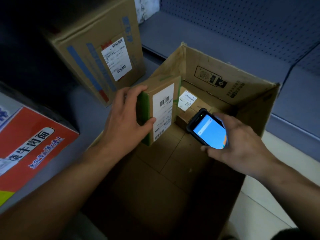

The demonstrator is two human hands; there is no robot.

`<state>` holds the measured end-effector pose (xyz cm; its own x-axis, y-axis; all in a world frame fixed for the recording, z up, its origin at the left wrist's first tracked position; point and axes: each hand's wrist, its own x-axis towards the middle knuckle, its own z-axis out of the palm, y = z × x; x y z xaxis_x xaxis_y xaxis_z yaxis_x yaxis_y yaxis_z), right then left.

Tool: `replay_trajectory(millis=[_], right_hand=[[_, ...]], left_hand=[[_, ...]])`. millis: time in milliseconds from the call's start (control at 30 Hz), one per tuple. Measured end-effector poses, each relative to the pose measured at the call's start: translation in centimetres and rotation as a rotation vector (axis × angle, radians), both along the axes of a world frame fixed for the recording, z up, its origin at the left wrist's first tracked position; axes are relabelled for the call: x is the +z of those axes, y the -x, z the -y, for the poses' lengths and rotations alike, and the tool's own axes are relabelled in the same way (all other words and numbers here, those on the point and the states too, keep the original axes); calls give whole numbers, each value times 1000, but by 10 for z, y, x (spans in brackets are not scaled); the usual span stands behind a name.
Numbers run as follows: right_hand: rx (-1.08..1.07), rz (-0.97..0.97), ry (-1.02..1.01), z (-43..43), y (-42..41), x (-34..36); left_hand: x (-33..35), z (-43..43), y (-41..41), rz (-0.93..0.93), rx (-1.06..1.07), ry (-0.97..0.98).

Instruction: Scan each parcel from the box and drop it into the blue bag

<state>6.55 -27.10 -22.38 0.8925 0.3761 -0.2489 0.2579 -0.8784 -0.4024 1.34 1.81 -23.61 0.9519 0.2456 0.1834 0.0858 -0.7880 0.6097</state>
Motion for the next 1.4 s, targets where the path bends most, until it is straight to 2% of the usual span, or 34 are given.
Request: replay_trajectory(millis=[167,300,533,867,1067,1233,1400], right_hand=[[-73,45,-68,-6,5,33],[-91,49,-115,-11,10,100],[-115,61,-161,-18,24,280],[-89,53,-150,-25,70,553],[-70,89,-186,-35,96,687],[-54,183,-201,-47,117,750],[-19,207,-265,-67,142,769]], left_hand=[[46,2,2,2,-2,14],[124,3,3,6,12,-3],[294,6,21,43,5,-32],[544,1,75,67,81,24],[659,-21,107,136,191,206],[719,-45,137,225,220,248],[751,-58,177,204,236,230]])
